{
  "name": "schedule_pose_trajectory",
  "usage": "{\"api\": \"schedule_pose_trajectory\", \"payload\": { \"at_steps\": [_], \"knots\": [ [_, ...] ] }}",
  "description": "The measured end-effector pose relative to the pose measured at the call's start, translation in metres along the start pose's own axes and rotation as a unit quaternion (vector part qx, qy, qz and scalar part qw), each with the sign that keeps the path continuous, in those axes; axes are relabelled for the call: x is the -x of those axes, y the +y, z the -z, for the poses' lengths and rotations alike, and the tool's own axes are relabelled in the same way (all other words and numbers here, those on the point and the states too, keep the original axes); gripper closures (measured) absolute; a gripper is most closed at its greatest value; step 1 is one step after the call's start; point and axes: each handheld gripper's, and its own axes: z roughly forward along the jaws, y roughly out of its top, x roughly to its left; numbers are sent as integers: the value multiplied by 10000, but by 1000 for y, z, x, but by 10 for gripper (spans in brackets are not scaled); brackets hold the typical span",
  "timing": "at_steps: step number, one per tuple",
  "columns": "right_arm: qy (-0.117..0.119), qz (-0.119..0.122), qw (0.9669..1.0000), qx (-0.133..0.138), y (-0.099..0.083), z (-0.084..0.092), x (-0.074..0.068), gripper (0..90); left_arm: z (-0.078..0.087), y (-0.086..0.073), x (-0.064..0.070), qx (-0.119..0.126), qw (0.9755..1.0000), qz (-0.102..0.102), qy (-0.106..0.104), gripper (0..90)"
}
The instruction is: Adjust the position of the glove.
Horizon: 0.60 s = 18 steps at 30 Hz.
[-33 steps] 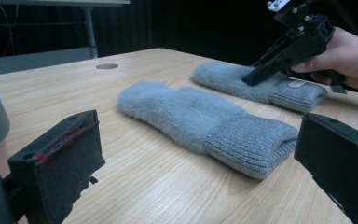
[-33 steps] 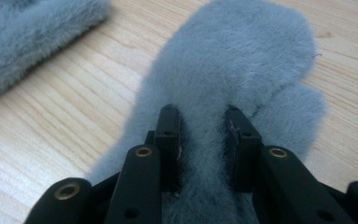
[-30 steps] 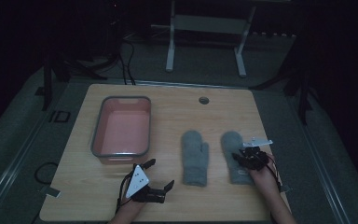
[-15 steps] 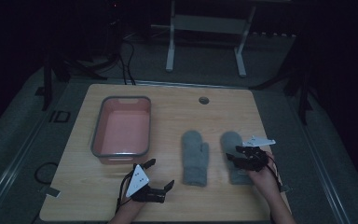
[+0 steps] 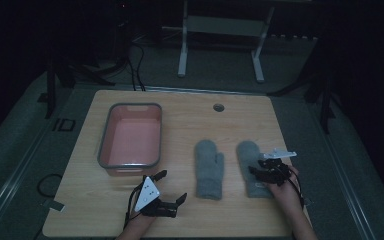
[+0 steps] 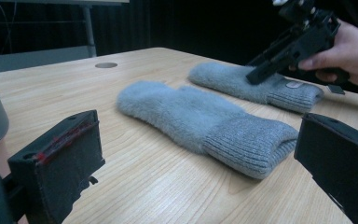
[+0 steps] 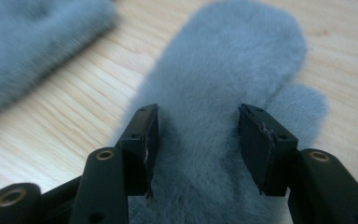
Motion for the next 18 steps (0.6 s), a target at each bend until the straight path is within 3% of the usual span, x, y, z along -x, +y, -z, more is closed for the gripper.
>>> {"api": "schedule_pose_trajectory", "payload": {
  "at_steps": [2,4,5,7,12,15,18],
  "knots": [
    [-164,87,9998,28,-3,-3,-5,604,0,0,0,-5,10000,-18,-3,10],
    [-348,128,9993,26,-3,-3,-11,745,0,0,0,9,10000,-1,-5,10],
    [-348,128,9993,26,-3,-3,-11,745,0,0,0,9,10000,-1,-5,10],
    [-389,-78,9992,69,2,1,-13,800,0,0,-1,4,10000,18,-17,10],
    [-443,-524,9973,254,15,13,-19,806,0,0,0,-1,10000,-4,-34,11],
    [-561,-637,9959,320,27,19,-27,807,0,0,-1,-4,10000,6,-32,10],
    [-513,-839,9944,396,39,26,-36,807,0,0,0,-8,10000,-25,-32,11]
  ]
}}
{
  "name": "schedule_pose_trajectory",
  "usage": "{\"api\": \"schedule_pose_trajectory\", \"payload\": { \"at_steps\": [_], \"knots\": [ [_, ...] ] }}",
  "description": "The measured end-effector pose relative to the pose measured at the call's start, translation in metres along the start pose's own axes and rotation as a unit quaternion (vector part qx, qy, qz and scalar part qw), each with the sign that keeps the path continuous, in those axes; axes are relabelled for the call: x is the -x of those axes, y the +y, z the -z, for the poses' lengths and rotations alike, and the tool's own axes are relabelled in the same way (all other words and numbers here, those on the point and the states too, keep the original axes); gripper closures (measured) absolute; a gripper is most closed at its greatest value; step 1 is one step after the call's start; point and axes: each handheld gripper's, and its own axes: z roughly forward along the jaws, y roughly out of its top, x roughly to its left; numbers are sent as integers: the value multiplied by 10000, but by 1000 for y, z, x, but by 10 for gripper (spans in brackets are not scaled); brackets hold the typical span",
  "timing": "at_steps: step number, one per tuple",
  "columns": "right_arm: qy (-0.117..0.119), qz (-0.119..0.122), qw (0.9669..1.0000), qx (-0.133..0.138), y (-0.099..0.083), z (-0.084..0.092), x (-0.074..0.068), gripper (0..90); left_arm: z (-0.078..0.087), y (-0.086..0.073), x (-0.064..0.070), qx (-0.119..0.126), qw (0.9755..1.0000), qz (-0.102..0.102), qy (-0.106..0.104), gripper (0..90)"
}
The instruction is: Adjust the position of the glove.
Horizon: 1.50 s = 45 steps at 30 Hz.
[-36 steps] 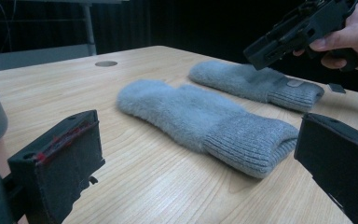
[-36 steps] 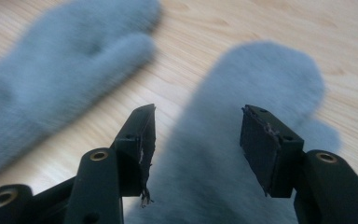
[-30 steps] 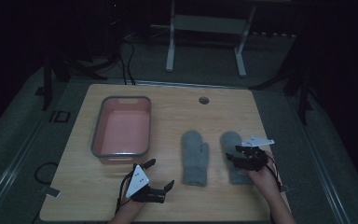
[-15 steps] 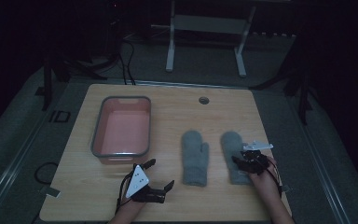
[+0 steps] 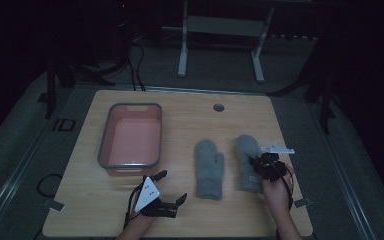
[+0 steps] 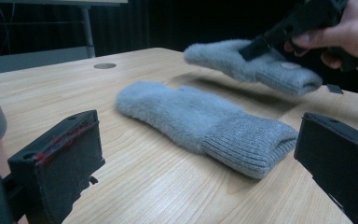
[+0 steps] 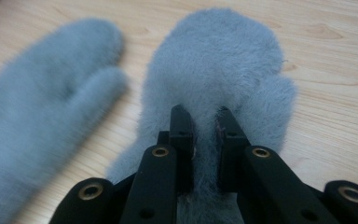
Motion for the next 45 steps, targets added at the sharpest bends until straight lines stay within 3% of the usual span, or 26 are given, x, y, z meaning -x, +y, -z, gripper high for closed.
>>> {"api": "schedule_pose_trajectory", "payload": {
  "at_steps": [7,14,20,26,32,38,45],
  "knots": [
    [67,-140,9998,103,18,9,-31,807,0,0,0,10,10000,15,-3,10],
    [186,-96,9998,-28,23,-2,-68,807,0,0,0,19,10000,-5,-13,11],
    [282,-148,9994,-94,30,-8,-87,807,0,0,0,25,10000,-18,-31,11],
    [342,17,9993,-179,36,-14,-107,805,0,0,0,20,10000,-37,-67,10],
    [439,71,9986,-269,37,-24,-120,803,0,0,0,24,10000,-21,-61,10],
    [398,83,9982,-439,29,-37,-123,792,0,0,0,18,10000,-12,-64,10],
    [487,78,9967,-642,21,-51,-127,584,0,0,0,11,10000,-25,-70,11]
  ]
}}
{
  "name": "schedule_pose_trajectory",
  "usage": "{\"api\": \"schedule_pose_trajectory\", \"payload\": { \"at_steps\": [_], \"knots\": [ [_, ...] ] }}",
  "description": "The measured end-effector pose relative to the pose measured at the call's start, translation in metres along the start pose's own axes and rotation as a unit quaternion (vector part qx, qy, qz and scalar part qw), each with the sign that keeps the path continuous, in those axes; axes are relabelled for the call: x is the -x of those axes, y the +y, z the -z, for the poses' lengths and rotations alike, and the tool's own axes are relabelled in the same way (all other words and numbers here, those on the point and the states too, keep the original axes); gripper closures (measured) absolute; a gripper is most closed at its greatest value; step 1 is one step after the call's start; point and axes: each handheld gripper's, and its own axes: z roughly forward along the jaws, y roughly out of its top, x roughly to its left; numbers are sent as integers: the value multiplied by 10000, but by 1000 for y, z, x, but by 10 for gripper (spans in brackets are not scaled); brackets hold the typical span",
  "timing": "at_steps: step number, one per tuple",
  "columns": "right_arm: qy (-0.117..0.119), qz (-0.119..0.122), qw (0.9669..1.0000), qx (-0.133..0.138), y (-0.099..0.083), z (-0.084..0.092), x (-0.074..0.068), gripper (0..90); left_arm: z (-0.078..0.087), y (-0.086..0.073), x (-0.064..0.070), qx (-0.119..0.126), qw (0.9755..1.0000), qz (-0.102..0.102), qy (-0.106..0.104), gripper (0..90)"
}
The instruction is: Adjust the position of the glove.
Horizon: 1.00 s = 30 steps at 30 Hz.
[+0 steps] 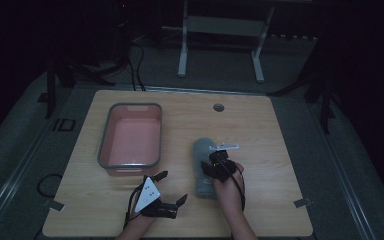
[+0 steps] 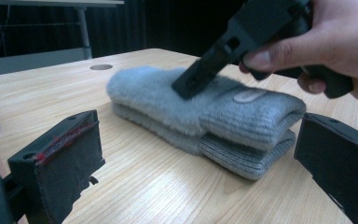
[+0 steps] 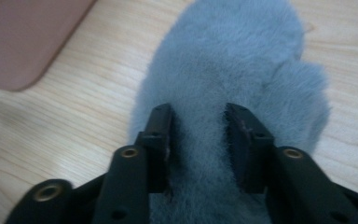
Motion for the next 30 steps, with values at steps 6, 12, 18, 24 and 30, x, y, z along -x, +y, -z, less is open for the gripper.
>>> {"api": "schedule_pose_trajectory", "payload": {
  "at_steps": [6,12,18,24,30],
  "knots": [
    [-44,-55,10000,59,-7,-5,5,537,0,0,0,0,10000,-4,-1,10],
    [57,-69,9999,122,-8,-4,6,479,0,0,0,-9,10000,19,7,10],
    [367,-15,9987,341,-7,13,10,313,-4,2,-2,-347,9992,181,10,10],
    [825,80,9947,610,-10,39,34,138,-7,11,-1,-578,9981,205,67,10],
    [712,424,9937,748,-17,44,54,146,-13,30,-5,-754,9964,371,-143,11]
  ]
}}
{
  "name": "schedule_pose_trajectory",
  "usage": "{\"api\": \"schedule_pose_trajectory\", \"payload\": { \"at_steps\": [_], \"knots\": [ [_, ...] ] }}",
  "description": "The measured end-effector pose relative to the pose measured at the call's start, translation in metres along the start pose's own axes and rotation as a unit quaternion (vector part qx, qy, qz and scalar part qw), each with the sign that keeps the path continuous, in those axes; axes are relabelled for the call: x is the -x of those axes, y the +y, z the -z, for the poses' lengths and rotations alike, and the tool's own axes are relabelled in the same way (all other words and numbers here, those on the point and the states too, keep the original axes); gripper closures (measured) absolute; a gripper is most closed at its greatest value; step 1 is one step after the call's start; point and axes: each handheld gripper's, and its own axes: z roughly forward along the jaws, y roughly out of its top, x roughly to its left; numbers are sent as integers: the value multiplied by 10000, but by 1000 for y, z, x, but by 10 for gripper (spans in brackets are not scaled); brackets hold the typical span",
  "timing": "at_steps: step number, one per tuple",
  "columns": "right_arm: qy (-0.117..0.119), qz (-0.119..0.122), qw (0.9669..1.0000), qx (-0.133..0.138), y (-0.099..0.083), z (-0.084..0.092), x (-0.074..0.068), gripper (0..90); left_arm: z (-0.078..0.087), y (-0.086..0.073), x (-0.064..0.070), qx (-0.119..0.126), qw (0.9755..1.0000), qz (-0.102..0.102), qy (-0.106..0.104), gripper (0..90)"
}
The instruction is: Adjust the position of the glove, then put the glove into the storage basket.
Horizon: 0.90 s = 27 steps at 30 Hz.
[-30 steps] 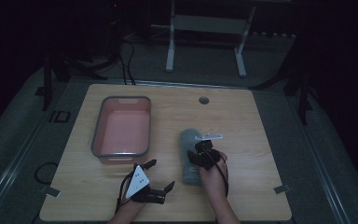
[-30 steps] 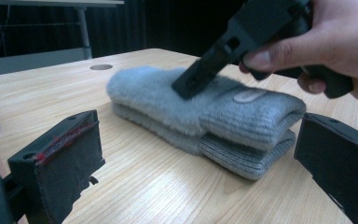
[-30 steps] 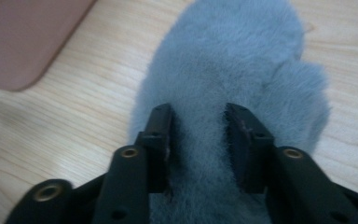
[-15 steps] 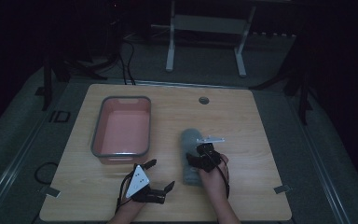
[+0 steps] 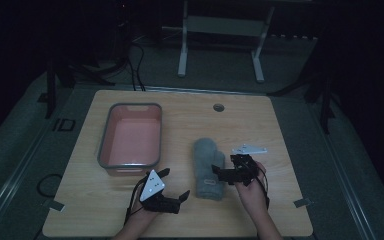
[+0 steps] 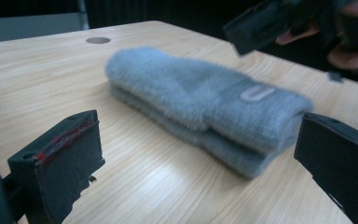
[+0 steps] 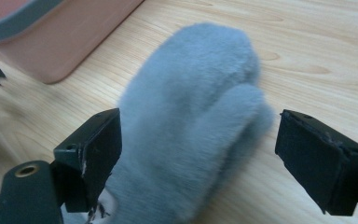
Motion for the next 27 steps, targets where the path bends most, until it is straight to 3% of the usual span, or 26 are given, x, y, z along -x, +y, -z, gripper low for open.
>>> {"api": "schedule_pose_trajectory", "payload": {
  "at_steps": [2,4,8,9,13,17,18,19,21,22,27],
  "knots": [
    [-76,106,9999,40,-4,2,6,154,-5,14,-1,-199,9998,38,-54,11],
    [17,47,9999,145,-8,5,14,156,-6,16,-2,-227,9997,47,-83,11],
    [213,-111,9992,320,-9,9,21,140,-20,38,-4,-472,9989,71,-33,11],
    [255,-186,9990,314,-7,8,22,139,-24,42,-4,-514,9985,91,-156,11],
    [185,-245,9991,276,2,4,19,113,-45,53,-8,-778,9963,282,-212,11],
    [359,-361,9986,144,3,-8,15,120,-63,54,-15,-1034,9930,563,-49,56],
    [418,-437,9982,-37,-1,-19,14,178,-67,53,-17,-1093,9922,593,-8,95],
    [418,-437,9982,-37,-1,-19,14,178,-71,52,-19,-1192,9910,603,57,95],
    [232,-481,9985,-86,-7,-26,13,294,-77,49,-22,-1387,9878,704,106,149],
    [257,-548,9981,-92,-10,-29,14,341,-80,48,-23,-1455,9864,761,72,152],
    [209,-802,9961,-309,-23,-35,20,413,-94,37,-23,-1828,9797,821,6,198]
  ]
}}
